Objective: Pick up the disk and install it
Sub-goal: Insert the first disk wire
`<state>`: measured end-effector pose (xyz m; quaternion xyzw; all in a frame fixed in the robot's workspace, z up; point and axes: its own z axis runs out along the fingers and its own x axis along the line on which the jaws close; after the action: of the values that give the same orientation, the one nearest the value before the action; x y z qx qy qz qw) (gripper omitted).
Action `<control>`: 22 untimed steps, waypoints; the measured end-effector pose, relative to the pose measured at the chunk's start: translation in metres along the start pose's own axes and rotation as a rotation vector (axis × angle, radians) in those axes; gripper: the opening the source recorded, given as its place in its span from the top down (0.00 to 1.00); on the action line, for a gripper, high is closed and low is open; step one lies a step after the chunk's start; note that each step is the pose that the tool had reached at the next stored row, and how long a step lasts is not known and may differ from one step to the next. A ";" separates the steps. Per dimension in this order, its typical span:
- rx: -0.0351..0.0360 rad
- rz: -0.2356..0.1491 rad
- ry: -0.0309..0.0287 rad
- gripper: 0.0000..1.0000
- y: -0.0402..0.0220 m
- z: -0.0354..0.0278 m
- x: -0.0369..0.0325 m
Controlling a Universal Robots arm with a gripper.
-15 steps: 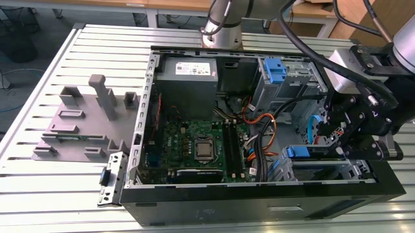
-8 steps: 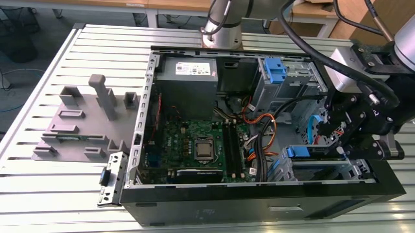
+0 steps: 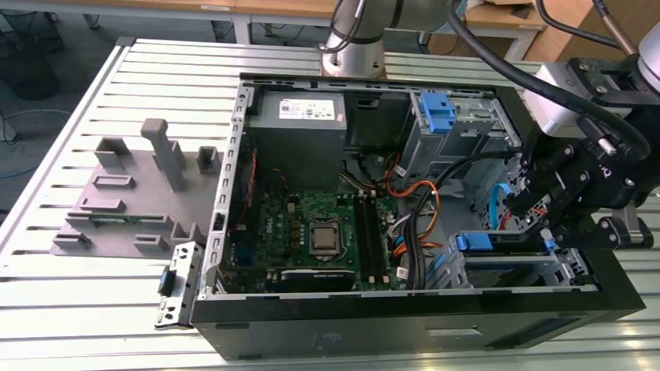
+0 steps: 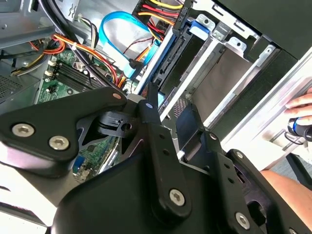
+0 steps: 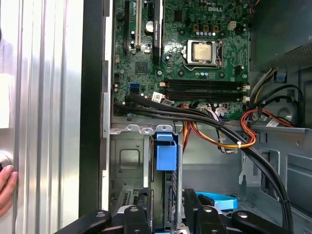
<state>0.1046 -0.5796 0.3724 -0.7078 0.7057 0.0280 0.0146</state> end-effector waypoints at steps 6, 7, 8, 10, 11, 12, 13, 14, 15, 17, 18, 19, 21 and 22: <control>0.0000 0.000 0.0003 0.58 0.0000 -0.0006 -0.0001; 0.0000 0.000 0.0004 0.58 0.0000 -0.0006 -0.0001; 0.0000 0.000 0.0004 0.58 0.0000 -0.0006 -0.0003; 0.0000 0.000 0.0004 0.58 0.0000 -0.0006 -0.0006; 0.0000 0.000 0.0004 0.58 0.0000 -0.0006 -0.0008; 0.0000 0.000 0.0005 0.58 0.0000 -0.0006 -0.0012; 0.0000 0.000 0.0003 0.58 0.0000 -0.0005 -0.0015; 0.0000 0.000 0.0004 0.58 0.0000 -0.0005 -0.0021; 0.0000 0.000 0.0003 0.58 0.0000 -0.0004 -0.0029; 0.0000 0.000 0.0004 0.58 0.0000 -0.0003 -0.0046; 0.0000 0.000 0.0004 0.58 0.0000 -0.0002 -0.0056; 0.0000 0.000 0.0003 0.58 0.0000 -0.0001 -0.0066; 0.0000 0.000 0.0003 0.58 0.0000 0.0001 -0.0090; 0.0000 0.000 0.0004 0.58 0.0000 0.0002 -0.0104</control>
<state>0.1046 -0.5692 0.3728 -0.7078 0.7057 0.0279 0.0145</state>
